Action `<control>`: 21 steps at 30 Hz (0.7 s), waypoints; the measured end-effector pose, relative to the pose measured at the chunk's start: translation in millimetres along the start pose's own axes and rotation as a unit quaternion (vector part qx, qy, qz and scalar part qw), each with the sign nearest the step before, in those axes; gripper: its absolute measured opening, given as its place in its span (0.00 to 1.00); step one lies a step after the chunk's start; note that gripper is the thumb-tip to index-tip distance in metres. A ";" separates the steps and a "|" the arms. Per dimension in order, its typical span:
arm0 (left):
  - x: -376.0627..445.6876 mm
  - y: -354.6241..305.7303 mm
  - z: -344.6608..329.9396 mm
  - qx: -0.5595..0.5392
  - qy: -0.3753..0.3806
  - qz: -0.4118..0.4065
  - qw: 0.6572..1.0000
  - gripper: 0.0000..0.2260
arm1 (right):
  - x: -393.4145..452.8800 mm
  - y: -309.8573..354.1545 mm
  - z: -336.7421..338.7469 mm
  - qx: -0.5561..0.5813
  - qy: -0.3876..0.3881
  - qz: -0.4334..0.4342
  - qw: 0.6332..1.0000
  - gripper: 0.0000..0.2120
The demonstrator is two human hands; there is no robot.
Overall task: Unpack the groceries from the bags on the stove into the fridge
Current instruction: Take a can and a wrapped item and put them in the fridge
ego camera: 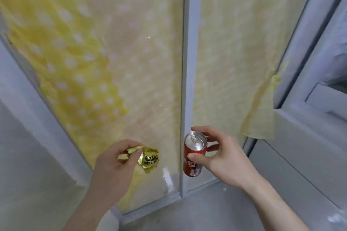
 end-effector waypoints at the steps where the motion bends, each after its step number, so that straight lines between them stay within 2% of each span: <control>1: 11.6 -6.5 -16.2 -0.005 0.013 -0.007 1.000 0.12 | 6.6 -7.8 13.3 -0.007 -0.009 -0.003 1.000 0.28; 7: 72.2 -39.1 -115.8 -0.022 0.106 -0.050 0.993 0.08 | 24.6 -50.7 90.5 -0.026 -0.096 -0.042 0.994 0.28; 10: 98.7 -52.8 -162.8 -0.032 0.176 -0.071 0.981 0.08 | 23.7 -67.5 123.1 -0.039 -0.150 -0.074 0.985 0.28; 15: 142.5 -77.2 -235.7 -0.069 0.284 -0.118 0.949 0.11 | 18.1 -87.3 159.8 -0.065 -0.248 -0.135 0.957 0.29; 21: 185.6 -103.0 -302.2 -0.100 0.387 -0.172 0.900 0.10 | 11.7 -83.2 183.4 -0.115 -0.356 -0.193 0.907 0.27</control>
Point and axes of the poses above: each hand's wrist, its own x-axis towards the middle knuckle, its own z-axis out of the back of the hand, y = z × x, the point moved 4 cm from there along x, towards the middle knuckle, and after that the axes turned 3 degrees about -x, right-handed, at the moved point
